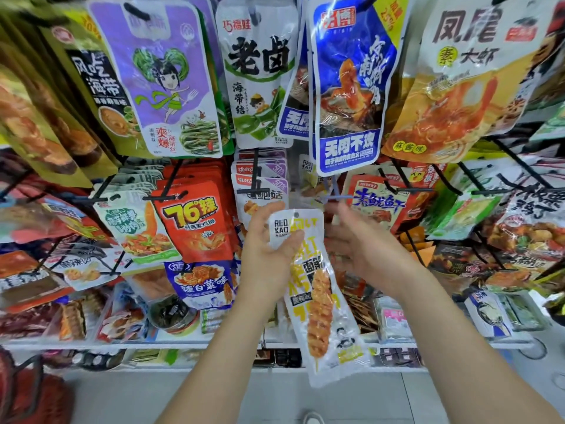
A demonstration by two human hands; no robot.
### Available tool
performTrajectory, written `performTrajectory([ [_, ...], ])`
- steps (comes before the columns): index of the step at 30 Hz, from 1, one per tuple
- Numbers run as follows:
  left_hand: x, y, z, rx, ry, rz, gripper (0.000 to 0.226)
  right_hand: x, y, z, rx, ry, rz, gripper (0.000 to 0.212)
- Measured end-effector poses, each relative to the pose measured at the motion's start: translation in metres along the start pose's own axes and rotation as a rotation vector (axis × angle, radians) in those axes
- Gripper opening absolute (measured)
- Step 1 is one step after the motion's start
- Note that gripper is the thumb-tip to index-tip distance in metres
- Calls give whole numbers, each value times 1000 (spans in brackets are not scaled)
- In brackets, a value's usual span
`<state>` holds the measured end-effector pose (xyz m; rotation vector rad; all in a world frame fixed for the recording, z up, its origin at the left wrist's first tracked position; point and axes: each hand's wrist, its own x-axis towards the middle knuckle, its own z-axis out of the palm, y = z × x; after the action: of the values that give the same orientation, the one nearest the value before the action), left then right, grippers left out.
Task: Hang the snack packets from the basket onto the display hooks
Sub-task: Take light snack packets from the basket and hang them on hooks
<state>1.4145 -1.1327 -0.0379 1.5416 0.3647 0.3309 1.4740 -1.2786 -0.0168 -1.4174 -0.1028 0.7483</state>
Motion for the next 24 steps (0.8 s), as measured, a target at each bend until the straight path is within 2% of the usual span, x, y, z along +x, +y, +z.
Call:
performTrajectory([
  [2,-10,2,2,-173,66,-44,41,-27,16,7,-119,-136,2,43],
  [4,-16,6,4,-250,96,-67,40,-40,30,18,-144,-110,-51,47],
  [7,-26,12,4,-253,68,-103,32,-48,35,29,-86,-16,-133,48],
  [10,-36,20,-7,-253,84,-136,32,-53,33,29,-89,21,-135,54],
  [14,-41,33,-25,-251,53,-168,26,-61,29,28,-251,-38,-127,55],
  [17,-40,39,-31,-227,-16,-201,13,-66,29,31,-345,-67,-138,55],
  [20,-41,40,-32,-137,5,-111,6,-67,30,36,-598,97,-263,49],
  [22,-42,38,-30,-35,41,-32,8,-68,30,39,-775,245,-331,52],
  [24,-44,33,-27,100,121,82,8,-69,31,40,-919,321,-366,58],
])
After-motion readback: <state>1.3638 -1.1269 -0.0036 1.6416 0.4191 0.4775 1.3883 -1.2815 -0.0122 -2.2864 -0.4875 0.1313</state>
